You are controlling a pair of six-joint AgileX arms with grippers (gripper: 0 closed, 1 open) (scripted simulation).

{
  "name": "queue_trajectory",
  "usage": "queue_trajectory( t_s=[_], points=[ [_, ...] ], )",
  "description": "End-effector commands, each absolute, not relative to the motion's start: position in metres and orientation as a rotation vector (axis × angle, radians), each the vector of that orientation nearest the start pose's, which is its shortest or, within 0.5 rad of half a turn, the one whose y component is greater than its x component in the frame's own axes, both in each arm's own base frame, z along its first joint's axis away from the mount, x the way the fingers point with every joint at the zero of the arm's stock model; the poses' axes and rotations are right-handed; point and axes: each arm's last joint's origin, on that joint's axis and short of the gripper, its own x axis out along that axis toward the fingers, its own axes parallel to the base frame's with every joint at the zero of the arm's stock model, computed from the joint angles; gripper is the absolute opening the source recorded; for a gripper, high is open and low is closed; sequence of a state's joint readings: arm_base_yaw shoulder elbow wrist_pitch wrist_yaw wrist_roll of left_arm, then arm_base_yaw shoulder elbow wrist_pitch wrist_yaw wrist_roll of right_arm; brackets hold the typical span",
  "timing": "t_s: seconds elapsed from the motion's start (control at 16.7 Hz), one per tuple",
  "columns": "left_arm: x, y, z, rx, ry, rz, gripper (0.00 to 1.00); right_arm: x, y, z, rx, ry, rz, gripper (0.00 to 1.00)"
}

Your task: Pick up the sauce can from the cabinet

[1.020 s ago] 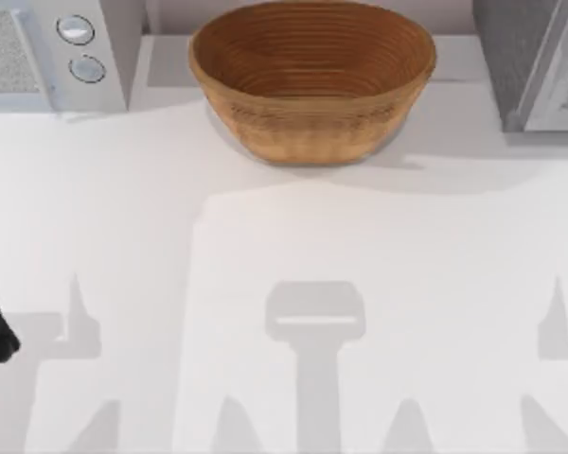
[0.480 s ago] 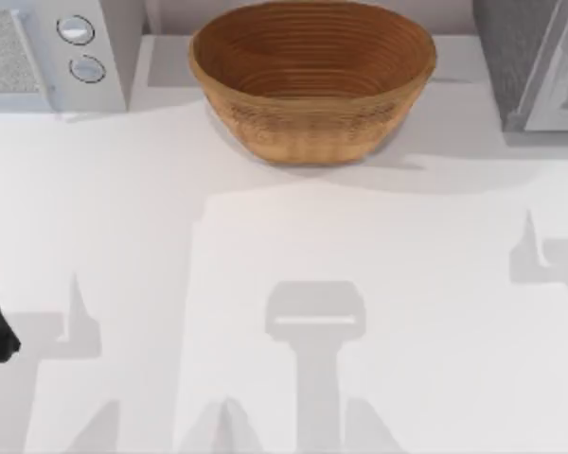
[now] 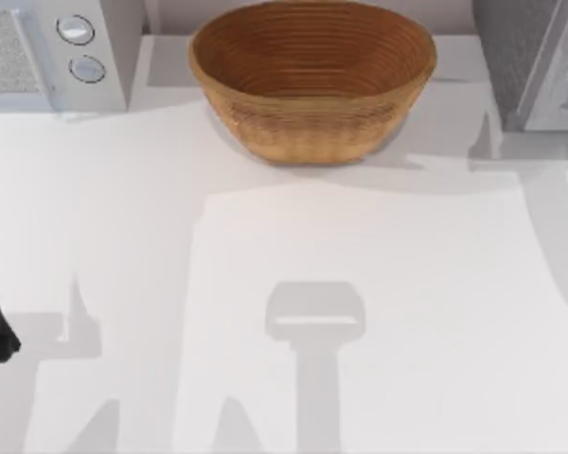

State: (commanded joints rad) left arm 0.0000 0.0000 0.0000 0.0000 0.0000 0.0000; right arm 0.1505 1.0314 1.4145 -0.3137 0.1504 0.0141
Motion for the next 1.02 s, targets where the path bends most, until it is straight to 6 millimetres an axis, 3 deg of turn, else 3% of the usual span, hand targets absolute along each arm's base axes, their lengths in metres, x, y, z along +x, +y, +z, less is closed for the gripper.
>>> queue_trajectory(
  t_s=[0.18, 0.36, 0.78, 1.02],
  points=[
    [0.106, -0.001, 0.160, 0.000, 0.000, 0.000, 1.00, 0.223, 0.038, 0.506, 0.009, -0.053, 0.004, 1.00],
    [0.106, -0.001, 0.160, 0.000, 0.000, 0.000, 1.00, 0.249, 0.045, 0.511, 0.003, -0.014, 0.001, 1.00],
    [0.106, -0.001, 0.160, 0.000, 0.000, 0.000, 1.00, 0.257, 0.047, 0.510, 0.000, -0.002, -0.003, 1.00],
    [0.106, -0.001, 0.160, 0.000, 0.000, 0.000, 1.00, 0.284, 0.072, 0.513, 0.000, -0.007, -0.004, 1.00]
  ],
)
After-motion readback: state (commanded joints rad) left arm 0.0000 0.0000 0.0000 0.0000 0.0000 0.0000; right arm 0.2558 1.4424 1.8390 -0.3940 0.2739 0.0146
